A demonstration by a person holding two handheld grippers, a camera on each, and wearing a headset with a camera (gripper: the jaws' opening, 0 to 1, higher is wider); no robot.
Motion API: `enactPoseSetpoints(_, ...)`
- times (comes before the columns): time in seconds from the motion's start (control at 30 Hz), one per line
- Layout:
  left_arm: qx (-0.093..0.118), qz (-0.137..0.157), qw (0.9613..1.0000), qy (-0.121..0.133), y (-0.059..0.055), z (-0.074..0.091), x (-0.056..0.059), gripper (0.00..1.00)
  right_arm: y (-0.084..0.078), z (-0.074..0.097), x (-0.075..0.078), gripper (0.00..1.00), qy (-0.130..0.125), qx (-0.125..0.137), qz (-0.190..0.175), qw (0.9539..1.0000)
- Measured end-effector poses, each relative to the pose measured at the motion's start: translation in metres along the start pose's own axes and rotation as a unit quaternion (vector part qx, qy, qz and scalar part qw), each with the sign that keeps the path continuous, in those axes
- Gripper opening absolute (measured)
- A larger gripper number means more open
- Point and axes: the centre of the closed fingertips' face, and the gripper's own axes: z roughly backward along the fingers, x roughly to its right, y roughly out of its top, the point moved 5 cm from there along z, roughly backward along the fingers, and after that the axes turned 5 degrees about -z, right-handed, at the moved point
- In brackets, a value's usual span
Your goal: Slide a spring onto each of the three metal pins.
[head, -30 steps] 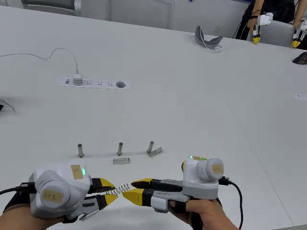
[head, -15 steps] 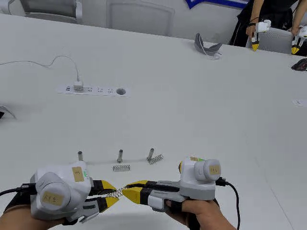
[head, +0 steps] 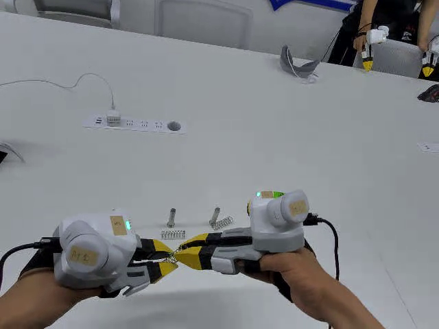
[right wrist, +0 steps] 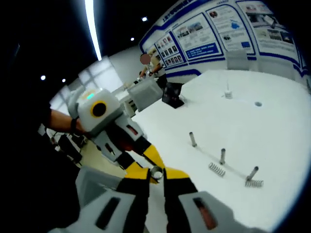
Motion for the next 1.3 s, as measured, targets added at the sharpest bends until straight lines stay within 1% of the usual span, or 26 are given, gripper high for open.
enactPoseSetpoints(0.07, 0.005, -0.004, 1.0, 0.001, 0.004, 0.0, -0.001, 0.09, 0.005, 0.002, 0.0, 0.12, 0.003, -0.023, 0.026, 0.9994)
enactPoseSetpoints(0.1, 0.01, -0.002, 1.0, -0.001, 0.006, 0.0, -0.002, 0.09, 0.008, 0.003, -0.001, 0.12, 0.006, -0.037, 0.044, 0.9983)
enactPoseSetpoints(0.17, 0.017, 0.001, 0.9998, -0.003, 0.009, 0.0, -0.003, 0.09, 0.011, 0.005, -0.001, 0.12, 0.008, -0.058, 0.071, 0.9957)
enactPoseSetpoints(0.23, 0.023, 0.003, 0.9997, -0.006, 0.011, -0.001, -0.003, 0.09, 0.015, 0.006, -0.004, 0.12, 0.011, -0.087, 0.109, 0.9902)
enactPoseSetpoints(0.27, 0.026, 0.001, 0.9996, -0.008, 0.013, -0.001, -0.003, 0.09, 0.018, 0.006, -0.005, 0.12, 0.014, -0.102, 0.13, 0.9861)
enactPoseSetpoints(0.33, 0.031, 0.0, 0.9995, -0.01, 0.016, -0.001, -0.002, 0.09, 0.019, 0.006, -0.006, 0.12, 0.02, -0.123, 0.151, 0.9806)
enactPoseSetpoints(0.37, 0.035, 0.0, 0.9993, -0.011, 0.018, 0.0, -0.002, 0.09, 0.02, 0.006, -0.007, 0.12, 0.025, -0.136, 0.164, 0.9768)
enactPoseSetpoints(0.47, 0.042, 0.001, 0.999, -0.015, 0.021, -0.001, -0.001, 0.09, 0.022, 0.006, -0.008, 0.12, 0.037, -0.158, 0.181, 0.97)
enactPoseSetpoints(0.5, 0.044, 0.001, 0.9989, -0.016, 0.022, -0.001, 0.0, 0.09, 0.021, 0.006, -0.008, 0.12, 0.04, -0.166, 0.192, 0.9664)
enactPoseSetpoints(0.53, 0.047, 0.001, 0.9988, -0.018, 0.023, 0.0, 0.0, 0.09, 0.02, 0.007, -0.01, 0.12, 0.046, -0.177, 0.206, 0.9614)
enactPoseSetpoints(0.6, 0.048, -0.003, 0.9986, -0.021, 0.024, 0.001, 0.003, 0.09, 0.018, 0.007, -0.011, 0.13, 0.053, -0.192, 0.22, 0.955)
enactPoseSetpoints(0.7, 0.048, -0.005, 0.9985, -0.025, 0.024, 0.001, 0.005, 0.09, 0.017, 0.006, -0.012, 0.13, 0.063, -0.208, 0.234, 0.9476)
enactPoseSetpoints(0.73, 0.047, -0.008, 0.9985, -0.026, 0.024, 0.002, 0.005, 0.09, 0.017, 0.005, -0.013, 0.13, 0.065, -0.208, 0.235, 0.9472)
enactPoseSetpoints(0.77, 0.046, -0.009, 0.9985, -0.027, 0.023, 0.002, 0.005, 0.09, 0.017, 0.004, -0.014, 0.13, 0.067, -0.211, 0.239, 0.9454)
enactPoseSetpoints(0.87, 0.044, -0.012, 0.9985, -0.03, 0.02, 0.004, 0.007, 0.1, 0.015, 0.001, -0.015, 0.12, 0.075, -0.214, 0.248, 0.9418)
enactPoseSetpoints(0.93, 0.045, -0.009, 0.9985, -0.029, 0.017, 0.006, 0.008, 0.1, 0.014, -0.001, -0.016, 0.12, 0.079, -0.214, 0.25, 0.9409)
enactPoseSetpoints(1.0, 0.043, -0.009, 0.9987, -0.027, 0.015, 0.007, 0.009, 0.1, 0.013, -0.004, -0.016, 0.12, 0.083, -0.214, 0.25, 0.9405)
enactPoseSetpoints(1.07, 0.037, -0.013, 0.999, -0.023, 0.012, 0.008, 0.009, 0.1, 0.012, -0.008, -0.016, 0.12, 0.083, -0.216, 0.251, 0.9399)
enactPoseSetpoints(1.17, 0.033, -0.007, 0.9992, -0.019, 0.007, 0.009, 0.008, 0.11, 0.01, -0.013, -0.017, 0.12, 0.084, -0.214, 0.25, 0.9405)
enactPoseSetpoints(1.3, 0.029, 0.002, 0.9996, -0.006, 0.002, 0.014, 0.005, 0.15, 0.01, -0.017, -0.017, 0.12, 0.089, -0.208, 0.247, 0.9422)
